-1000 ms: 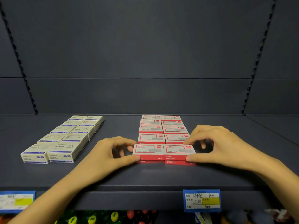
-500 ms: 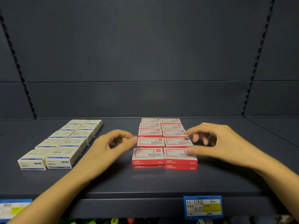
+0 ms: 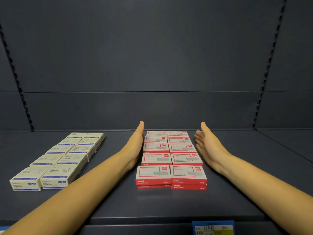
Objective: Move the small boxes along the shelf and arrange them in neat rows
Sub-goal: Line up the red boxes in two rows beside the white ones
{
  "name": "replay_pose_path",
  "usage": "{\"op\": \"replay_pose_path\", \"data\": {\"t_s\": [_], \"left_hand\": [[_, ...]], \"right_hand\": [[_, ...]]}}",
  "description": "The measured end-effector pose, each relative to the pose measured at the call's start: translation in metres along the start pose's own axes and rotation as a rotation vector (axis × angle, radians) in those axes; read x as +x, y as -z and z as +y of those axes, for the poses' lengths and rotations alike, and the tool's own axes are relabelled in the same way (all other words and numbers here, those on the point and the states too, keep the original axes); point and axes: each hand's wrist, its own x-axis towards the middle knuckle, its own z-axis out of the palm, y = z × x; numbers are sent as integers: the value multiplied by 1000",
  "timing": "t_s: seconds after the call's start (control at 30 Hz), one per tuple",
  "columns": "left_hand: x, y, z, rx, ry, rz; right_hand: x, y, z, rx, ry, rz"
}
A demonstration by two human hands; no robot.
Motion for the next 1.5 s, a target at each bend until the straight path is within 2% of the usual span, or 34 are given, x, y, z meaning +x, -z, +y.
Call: {"op": "replay_pose_path", "data": {"t_s": [0.37, 0.97, 1.2, 1.37, 1.5], "left_hand": [[19, -7, -5, -112, 70, 99], [9, -10, -1, -111, 64, 120], [-1, -10, 3, -153, 95, 100], [-16, -4, 5, -242, 112, -7], [-23, 5, -5, -282, 85, -21]], "right_hand": [[11, -18, 1, -10, -114, -66], [7, -21, -3, -44, -90, -67], [4, -21, -2, -1, -96, -75], [-8, -16, -3, 66, -77, -96], [-20, -4, 7, 69, -36, -111]]}}
